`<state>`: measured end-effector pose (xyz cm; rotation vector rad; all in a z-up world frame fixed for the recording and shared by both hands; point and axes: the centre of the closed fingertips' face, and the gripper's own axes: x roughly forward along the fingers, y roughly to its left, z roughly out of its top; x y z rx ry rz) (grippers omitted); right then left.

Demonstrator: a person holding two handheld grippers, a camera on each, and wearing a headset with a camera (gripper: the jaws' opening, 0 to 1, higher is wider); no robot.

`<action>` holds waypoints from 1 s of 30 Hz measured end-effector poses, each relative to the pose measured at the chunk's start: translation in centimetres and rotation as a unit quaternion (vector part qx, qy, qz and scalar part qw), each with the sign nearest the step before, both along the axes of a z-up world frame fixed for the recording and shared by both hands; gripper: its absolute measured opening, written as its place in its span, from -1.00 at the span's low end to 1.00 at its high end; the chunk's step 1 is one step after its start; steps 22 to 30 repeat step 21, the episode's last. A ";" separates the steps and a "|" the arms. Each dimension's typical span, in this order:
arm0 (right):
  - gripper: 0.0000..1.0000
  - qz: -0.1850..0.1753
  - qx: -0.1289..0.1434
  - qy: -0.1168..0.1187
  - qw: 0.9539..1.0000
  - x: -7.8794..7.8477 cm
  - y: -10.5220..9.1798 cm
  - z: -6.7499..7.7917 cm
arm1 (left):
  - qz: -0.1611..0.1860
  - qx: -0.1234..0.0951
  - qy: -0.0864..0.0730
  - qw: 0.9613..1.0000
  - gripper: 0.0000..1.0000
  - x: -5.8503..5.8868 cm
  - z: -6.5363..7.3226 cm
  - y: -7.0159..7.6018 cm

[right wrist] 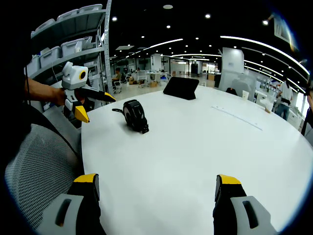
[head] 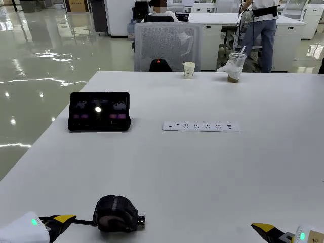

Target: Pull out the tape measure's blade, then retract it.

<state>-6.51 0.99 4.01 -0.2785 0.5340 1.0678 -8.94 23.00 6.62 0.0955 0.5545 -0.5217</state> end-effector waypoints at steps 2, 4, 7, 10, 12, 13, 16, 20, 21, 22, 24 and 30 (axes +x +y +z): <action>0.98 0.000 -0.001 0.000 1.000 0.0 0.0 0.0 | -0.001 -0.001 0.000 1.000 0.98 0.0 0.0 0.0; 0.98 0.000 -0.001 0.001 1.000 0.0 0.0 0.0 | -0.001 -0.003 0.002 1.000 0.98 0.0 0.0 0.0; 0.98 0.001 -0.001 0.001 1.000 0.0 0.1 0.0 | 0.000 -0.004 0.003 1.000 0.98 0.0 0.0 0.0; 0.98 0.002 0.000 0.000 1.000 0.0 0.2 0.1 | -0.001 -0.005 0.007 1.000 0.97 -0.1 0.0 -0.1; 0.98 0.002 -0.001 0.001 1.000 0.0 0.2 0.1 | 0.000 -0.001 0.005 1.000 0.98 -0.1 -0.1 0.0; 0.98 0.002 -0.001 0.001 1.000 -0.1 0.2 0.1 | 0.001 -0.003 0.005 1.000 0.98 0.0 0.0 0.0; 0.98 0.002 -0.001 0.000 1.000 0.0 0.2 0.1 | 0.001 0.000 0.007 1.000 0.98 -0.1 -0.1 0.1; 0.98 0.003 -0.001 0.000 1.000 0.0 0.1 0.2 | 0.000 0.000 0.008 1.000 0.98 -0.2 -0.2 0.2; 0.98 0.003 -0.001 0.000 1.000 0.0 0.1 0.2 | 0.000 0.002 0.007 1.000 0.98 -0.2 -0.2 0.2; 0.98 0.003 -0.001 0.000 1.000 0.0 0.1 0.2 | 0.000 0.002 0.007 1.000 0.98 -0.2 -0.2 0.2; 0.98 0.003 -0.001 0.000 1.000 0.0 0.1 0.2 | 0.000 0.002 0.007 1.000 0.98 -0.2 -0.2 0.2; 0.98 0.003 -0.001 0.000 1.000 0.0 0.1 0.2 | 0.000 0.002 0.007 1.000 0.98 -0.2 -0.2 0.2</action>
